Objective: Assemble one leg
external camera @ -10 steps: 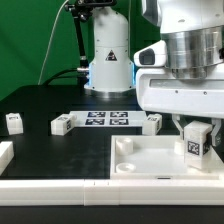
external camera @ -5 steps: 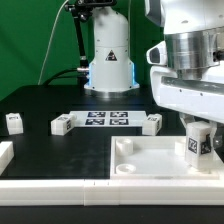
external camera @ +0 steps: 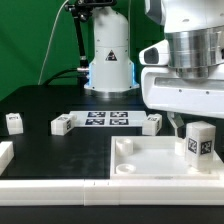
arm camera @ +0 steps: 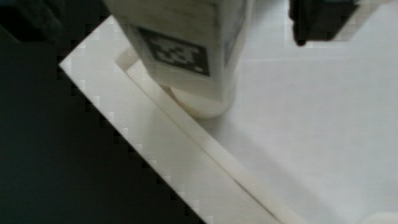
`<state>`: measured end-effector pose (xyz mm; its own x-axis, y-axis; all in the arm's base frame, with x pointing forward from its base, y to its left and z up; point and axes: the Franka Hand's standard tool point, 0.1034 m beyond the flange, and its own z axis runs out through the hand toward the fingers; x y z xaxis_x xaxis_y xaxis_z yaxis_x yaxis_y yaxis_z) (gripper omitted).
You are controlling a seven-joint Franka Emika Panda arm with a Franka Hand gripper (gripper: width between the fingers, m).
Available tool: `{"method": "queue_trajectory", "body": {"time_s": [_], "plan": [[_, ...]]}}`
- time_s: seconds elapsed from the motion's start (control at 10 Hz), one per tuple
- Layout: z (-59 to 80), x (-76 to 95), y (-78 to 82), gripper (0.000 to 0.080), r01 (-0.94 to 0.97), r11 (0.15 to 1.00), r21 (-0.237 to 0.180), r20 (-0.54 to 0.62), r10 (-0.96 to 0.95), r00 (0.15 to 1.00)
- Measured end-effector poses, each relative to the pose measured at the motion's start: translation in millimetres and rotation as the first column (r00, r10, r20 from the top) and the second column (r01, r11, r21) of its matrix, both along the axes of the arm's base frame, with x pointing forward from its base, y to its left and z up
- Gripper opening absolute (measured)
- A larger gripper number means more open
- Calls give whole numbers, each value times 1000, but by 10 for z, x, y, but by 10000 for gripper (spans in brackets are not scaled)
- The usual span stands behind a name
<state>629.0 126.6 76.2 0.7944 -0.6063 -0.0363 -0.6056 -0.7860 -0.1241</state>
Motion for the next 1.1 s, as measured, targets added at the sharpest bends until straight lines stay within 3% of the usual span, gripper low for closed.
{"method": "queue_trajectory", "body": {"time_s": [0.2,0.5,0.7,0.9,1.0,1.1], "plan": [[11,11,8,648,-292,956,-41,-1,292,956],[3,21,-2,649,-511,858,-51,7,512,859],[-15,17,-35,649,-686,723,-75,19,689,724],[-14,31,-57,649,-730,678,-86,29,734,678],[-14,30,-54,541,-729,679,-86,29,733,679],[-14,30,-55,541,-729,679,-86,29,733,679]]}}
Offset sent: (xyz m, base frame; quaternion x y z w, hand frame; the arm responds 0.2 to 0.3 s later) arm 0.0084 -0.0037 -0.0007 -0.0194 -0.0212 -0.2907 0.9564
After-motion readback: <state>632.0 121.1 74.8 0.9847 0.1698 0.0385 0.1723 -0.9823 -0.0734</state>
